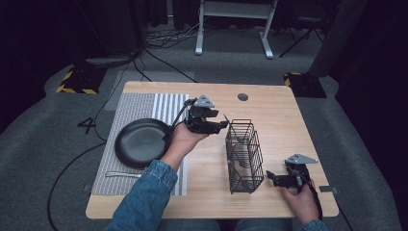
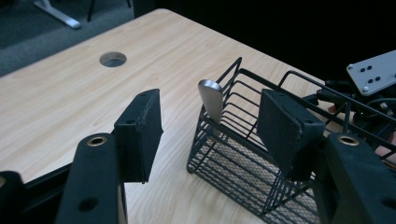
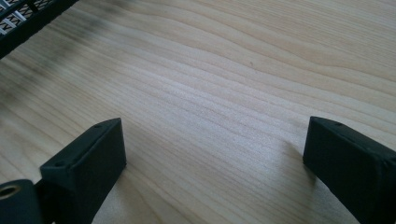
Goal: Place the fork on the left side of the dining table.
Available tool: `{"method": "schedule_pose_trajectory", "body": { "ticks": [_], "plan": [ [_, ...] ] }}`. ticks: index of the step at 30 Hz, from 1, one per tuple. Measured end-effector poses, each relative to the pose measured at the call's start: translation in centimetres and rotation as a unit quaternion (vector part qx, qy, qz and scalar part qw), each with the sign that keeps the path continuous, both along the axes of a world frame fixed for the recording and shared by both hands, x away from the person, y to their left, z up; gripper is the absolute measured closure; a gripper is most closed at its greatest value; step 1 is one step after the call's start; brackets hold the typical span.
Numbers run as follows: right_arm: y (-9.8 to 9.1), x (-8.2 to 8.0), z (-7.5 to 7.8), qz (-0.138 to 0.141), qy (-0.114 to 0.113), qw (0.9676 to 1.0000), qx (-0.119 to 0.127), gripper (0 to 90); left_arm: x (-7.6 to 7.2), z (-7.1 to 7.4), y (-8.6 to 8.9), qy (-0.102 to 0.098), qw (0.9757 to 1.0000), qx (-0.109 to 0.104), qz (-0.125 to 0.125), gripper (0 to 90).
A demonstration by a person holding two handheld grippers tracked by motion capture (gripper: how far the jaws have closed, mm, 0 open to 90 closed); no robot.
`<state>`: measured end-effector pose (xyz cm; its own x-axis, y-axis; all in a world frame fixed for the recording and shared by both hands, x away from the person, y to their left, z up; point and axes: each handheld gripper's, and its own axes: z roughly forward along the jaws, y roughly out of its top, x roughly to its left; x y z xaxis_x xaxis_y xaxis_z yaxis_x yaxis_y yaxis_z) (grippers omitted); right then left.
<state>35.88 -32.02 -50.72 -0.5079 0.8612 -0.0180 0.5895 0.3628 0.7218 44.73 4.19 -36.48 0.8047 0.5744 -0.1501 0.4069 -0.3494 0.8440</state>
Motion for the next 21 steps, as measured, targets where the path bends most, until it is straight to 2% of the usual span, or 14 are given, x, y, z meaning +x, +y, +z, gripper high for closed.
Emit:
{"method": "schedule_pose_trajectory", "body": {
  "ticks": [3, 9, 12, 13, 14, 18, 21],
  "plan": [
    [0.0, 0.0, 0.0, 0.000, 0.000, 1.0000, 0.000, 5.7, 0.3, -0.3, -0.6, -0.004, 1.0000, 0.008, 0.003, 36.9],
    [0.0, 0.0, 0.0, 0.000, 0.000, 1.0000, 0.000, 5.7, 1.1, -0.9, -1.0, 0.013, 0.9999, -0.003, 0.003, 30.7],
    [0.0, 0.0, 0.0, 0.000, 0.000, 1.0000, 0.000, 5.7, 1.3, -1.1, -1.5, 0.012, 0.9998, 0.006, 0.016, 29.9],
    [0.0, 0.0, 0.0, 0.000, 0.000, 1.0000, 0.000, 5.7, 1.4, -1.2, -1.6, 0.010, 0.9998, 0.009, 0.013, 30.2],
    [0.0, 0.0, 0.0, 0.000, 0.000, 1.0000, 0.000, 5.7, 1.3, -1.2, -1.8, 0.005, 0.9998, 0.015, 0.015, 31.9],
    [0.0, 0.0, 0.0, 0.000, 0.000, 1.0000, 0.000, 5.7, 1.1, -1.0, -2.1, -0.002, 0.9997, 0.022, 0.012, 49.6],
    [0.0, 0.0, 0.0, 0.000, 0.000, 1.0000, 0.000, 5.7, 0.9, -0.7, -2.1, 0.000, 0.9999, 0.010, 0.014, 59.8]
  ]
}}
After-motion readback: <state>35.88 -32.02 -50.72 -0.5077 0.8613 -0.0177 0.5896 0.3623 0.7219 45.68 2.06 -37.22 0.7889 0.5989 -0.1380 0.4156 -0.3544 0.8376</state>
